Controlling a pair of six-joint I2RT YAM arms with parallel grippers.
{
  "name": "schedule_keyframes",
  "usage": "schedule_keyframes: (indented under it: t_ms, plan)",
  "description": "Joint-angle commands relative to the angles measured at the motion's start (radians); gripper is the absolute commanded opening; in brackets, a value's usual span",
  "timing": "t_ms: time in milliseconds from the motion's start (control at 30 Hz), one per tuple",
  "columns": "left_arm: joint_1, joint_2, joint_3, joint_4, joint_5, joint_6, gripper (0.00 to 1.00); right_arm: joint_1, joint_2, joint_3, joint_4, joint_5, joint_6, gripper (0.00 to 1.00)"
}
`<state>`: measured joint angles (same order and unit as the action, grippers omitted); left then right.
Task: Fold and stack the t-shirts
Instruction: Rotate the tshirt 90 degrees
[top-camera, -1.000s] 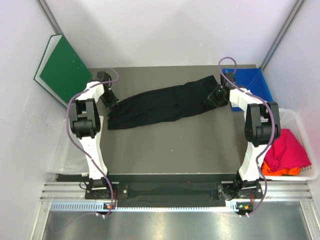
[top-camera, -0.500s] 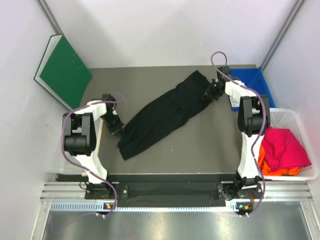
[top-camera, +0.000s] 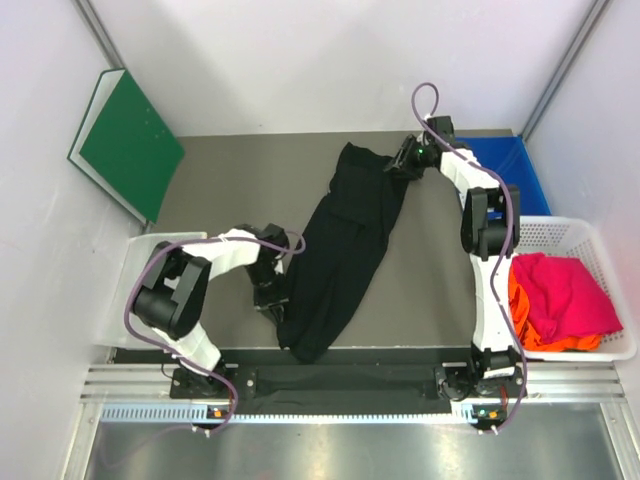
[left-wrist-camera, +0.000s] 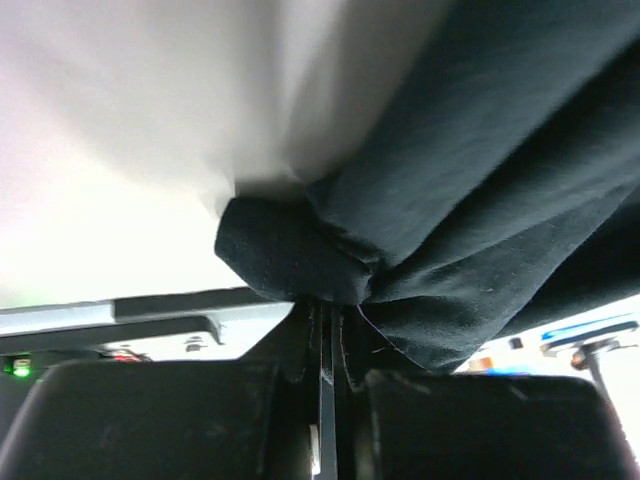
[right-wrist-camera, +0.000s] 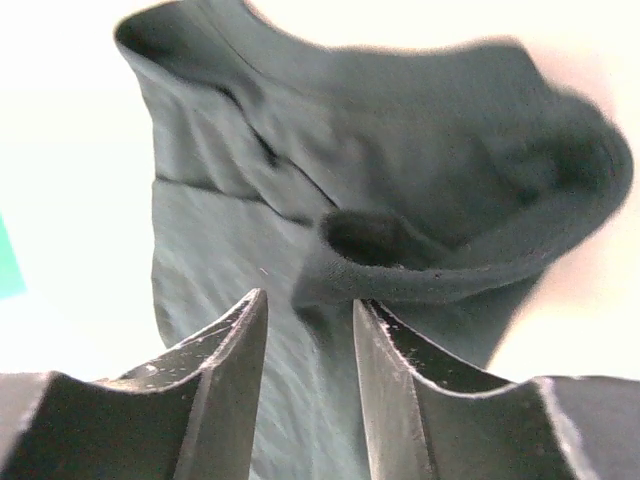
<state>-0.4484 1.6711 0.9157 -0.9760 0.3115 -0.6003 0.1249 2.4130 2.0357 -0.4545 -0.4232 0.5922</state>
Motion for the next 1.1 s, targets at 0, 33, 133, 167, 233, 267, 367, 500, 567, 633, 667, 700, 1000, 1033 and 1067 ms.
schedule_keyframes:
  t_ms: [0,33,133,167,233,267,367,500,567,633,667,700,1000,1033,1067]
  plan:
    - [-0.111,0.041,0.055,-0.041,0.061,-0.030,0.00,0.044,0.046,0.122,0.106,-0.081,-0.034,0.41]
    - [-0.128,0.059,0.069,-0.046,0.060,-0.026,0.00,0.056,0.054,0.144,0.100,-0.084,-0.046,0.41]
    - [-0.161,0.076,0.115,-0.107,0.011,-0.018,0.15,0.062,0.035,0.105,0.091,-0.078,-0.036,0.45]
    - [-0.161,0.044,0.136,-0.122,-0.046,-0.016,0.41,0.061,-0.009,0.077,0.088,-0.065,-0.037,0.47]
    - [-0.161,0.003,0.169,-0.183,-0.115,-0.006,0.77,0.059,-0.073,-0.033,0.102,-0.042,-0.057,0.55]
    - [-0.161,-0.045,0.207,-0.209,-0.144,-0.001,0.94,0.058,-0.147,-0.069,0.099,0.001,-0.066,0.59]
    - [-0.161,-0.115,0.305,-0.265,-0.262,0.037,0.99,0.048,-0.295,-0.215,0.094,0.053,-0.097,0.71]
    - [-0.157,-0.218,0.403,-0.175,-0.408,0.094,0.99,0.026,-0.460,-0.380,0.076,0.093,-0.112,0.86]
    - [-0.141,-0.176,0.463,-0.103,-0.422,0.126,0.99,0.015,-0.535,-0.483,0.077,0.095,-0.100,0.88]
    - [-0.125,-0.105,0.521,-0.076,-0.426,0.152,0.99,-0.005,-0.577,-0.581,0.082,0.089,-0.075,0.88]
    - [-0.113,-0.017,0.596,-0.066,-0.431,0.154,0.99,-0.008,-0.607,-0.609,0.086,0.087,-0.066,0.88]
    - [-0.105,0.028,0.633,-0.056,-0.431,0.166,0.99,-0.016,-0.617,-0.658,0.094,0.084,-0.055,0.88]
    - [-0.023,0.478,1.101,-0.041,-0.344,0.194,0.99,-0.019,-0.569,-0.735,0.125,0.123,-0.063,0.87]
    - [-0.012,0.499,1.144,-0.040,-0.335,0.194,0.99,-0.019,-0.546,-0.727,0.126,0.126,-0.065,0.87]
    - [0.009,0.541,1.163,-0.041,-0.322,0.191,0.99,-0.019,-0.537,-0.724,0.132,0.129,-0.066,0.87]
